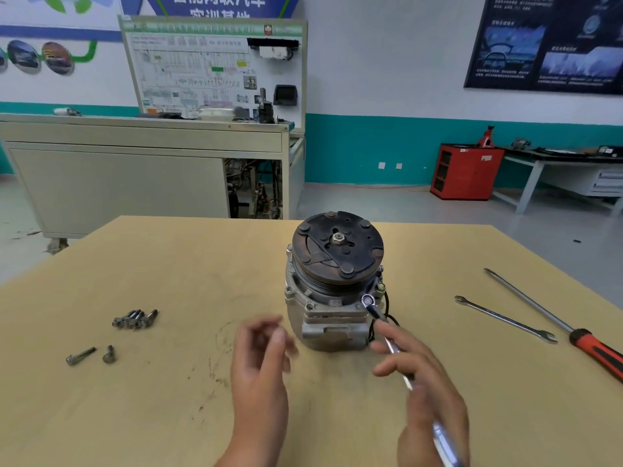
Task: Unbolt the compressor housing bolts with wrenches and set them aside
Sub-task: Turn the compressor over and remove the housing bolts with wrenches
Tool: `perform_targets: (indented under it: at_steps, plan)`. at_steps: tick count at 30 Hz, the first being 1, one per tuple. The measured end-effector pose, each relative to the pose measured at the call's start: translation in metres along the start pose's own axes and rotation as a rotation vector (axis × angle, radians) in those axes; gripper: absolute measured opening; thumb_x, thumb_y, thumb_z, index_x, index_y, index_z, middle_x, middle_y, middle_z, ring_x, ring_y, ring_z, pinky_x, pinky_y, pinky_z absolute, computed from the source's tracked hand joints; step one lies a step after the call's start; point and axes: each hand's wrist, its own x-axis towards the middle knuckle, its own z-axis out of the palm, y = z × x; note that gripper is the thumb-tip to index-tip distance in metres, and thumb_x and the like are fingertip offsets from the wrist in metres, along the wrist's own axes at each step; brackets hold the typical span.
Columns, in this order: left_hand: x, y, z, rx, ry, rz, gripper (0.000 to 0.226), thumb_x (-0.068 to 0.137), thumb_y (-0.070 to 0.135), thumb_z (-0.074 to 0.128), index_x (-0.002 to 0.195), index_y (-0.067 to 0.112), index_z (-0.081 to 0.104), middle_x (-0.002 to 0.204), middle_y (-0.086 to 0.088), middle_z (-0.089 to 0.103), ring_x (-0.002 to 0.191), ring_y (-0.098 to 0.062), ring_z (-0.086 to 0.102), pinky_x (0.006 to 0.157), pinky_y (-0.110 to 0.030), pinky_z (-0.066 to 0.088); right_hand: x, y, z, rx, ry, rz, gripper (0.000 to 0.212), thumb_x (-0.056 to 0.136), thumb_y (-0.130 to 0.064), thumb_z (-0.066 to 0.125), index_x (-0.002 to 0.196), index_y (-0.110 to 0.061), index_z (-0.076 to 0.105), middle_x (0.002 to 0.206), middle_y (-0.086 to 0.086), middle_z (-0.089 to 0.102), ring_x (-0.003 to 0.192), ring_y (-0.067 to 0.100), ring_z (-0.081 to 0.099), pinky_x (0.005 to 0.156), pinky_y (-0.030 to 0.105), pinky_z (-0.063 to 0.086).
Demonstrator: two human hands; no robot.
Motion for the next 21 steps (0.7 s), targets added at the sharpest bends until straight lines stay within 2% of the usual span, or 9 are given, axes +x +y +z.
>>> perform_targets:
  at_steps: [2,5,8,10,12,15,17,19,21]
  plan:
    - [0.021,-0.016,0.010,0.149,0.008,0.102,0.032,0.070,0.039,0.060,0.100,0.029,0.053,0.087,0.007,0.057,0.079,-0.006,0.053,0.068,-0.013,0.043,0.022,0.001,-0.012,0.328,0.029,0.196,0.062,0.074,-0.077,0.049,0.054,-0.019,0.064,0.085,0.000,0.070,0.067,0.016,0.062,0.068,0.020,0.047]
    - [0.033,-0.032,0.015,0.320,-0.123,0.216,0.051,0.068,0.048,0.053,0.114,0.031,0.040,0.112,-0.001,0.048,0.104,-0.006,0.048,0.087,-0.018,0.039,0.063,0.011,-0.031,0.636,-0.008,0.421,0.060,0.064,-0.071,0.059,0.039,-0.019,0.043,0.053,0.003,0.050,0.040,0.012,0.035,0.053,0.015,0.043]
    - [0.034,-0.047,0.010,0.436,-0.194,0.308,0.058,0.068,0.048,0.056,0.120,0.032,0.034,0.119,-0.011,0.042,0.111,-0.019,0.044,0.093,-0.023,0.038,0.111,0.024,-0.035,0.697,-0.092,0.585,0.051,0.074,-0.057,0.043,0.045,-0.021,0.022,0.042,-0.003,0.035,0.040,0.015,0.012,0.045,0.015,0.036]
    - [0.038,-0.052,0.006,0.478,-0.199,0.323,0.060,0.067,0.048,0.059,0.120,0.033,0.034,0.120,-0.009,0.042,0.111,-0.022,0.046,0.092,-0.022,0.038,0.136,0.031,-0.027,0.708,-0.204,0.678,0.047,0.080,-0.050,0.035,0.047,-0.021,0.020,0.038,-0.005,0.032,0.040,0.015,0.009,0.041,0.016,0.034]
    - [0.040,-0.049,0.004,0.481,-0.181,0.305,0.061,0.065,0.048,0.061,0.119,0.035,0.035,0.120,-0.007,0.042,0.110,-0.020,0.046,0.088,-0.015,0.037,0.151,0.039,-0.016,0.720,-0.293,0.743,0.050,0.083,-0.046,0.037,0.042,-0.021,0.024,0.036,-0.006,0.033,0.036,0.011,0.011,0.036,0.015,0.034]
    - [0.040,-0.050,0.004,0.487,-0.167,0.323,0.059,0.066,0.048,0.061,0.118,0.036,0.037,0.119,-0.004,0.042,0.110,-0.018,0.046,0.086,-0.013,0.036,0.155,0.042,-0.017,0.680,-0.316,0.796,0.061,0.094,-0.041,0.033,0.038,-0.019,0.039,0.039,-0.005,0.036,0.029,0.008,0.025,0.036,0.016,0.035]
    - [0.038,-0.049,0.006,0.474,-0.177,0.365,0.055,0.068,0.045,0.061,0.118,0.037,0.039,0.118,0.000,0.040,0.111,-0.015,0.045,0.087,-0.014,0.037,0.147,0.034,-0.029,0.735,-0.216,0.757,0.062,0.096,-0.043,0.030,0.040,-0.019,0.041,0.042,-0.004,0.039,0.030,0.009,0.031,0.042,0.016,0.040]
    - [0.037,-0.048,0.007,0.473,-0.193,0.440,0.048,0.073,0.039,0.061,0.118,0.039,0.043,0.120,0.002,0.037,0.115,-0.008,0.041,0.094,-0.014,0.035,0.131,0.025,-0.044,0.879,0.020,0.696,0.055,0.092,-0.039,0.037,0.040,-0.021,0.043,0.043,-0.007,0.040,0.032,0.007,0.034,0.047,0.015,0.043]
    - [0.034,-0.047,0.008,0.479,-0.202,0.504,0.044,0.077,0.033,0.060,0.118,0.042,0.045,0.126,0.003,0.034,0.123,-0.004,0.036,0.103,-0.014,0.029,0.105,0.017,-0.055,0.811,0.251,0.567,0.054,0.093,-0.033,0.039,0.041,-0.021,0.049,0.048,-0.007,0.048,0.038,0.008,0.040,0.056,0.020,0.045]
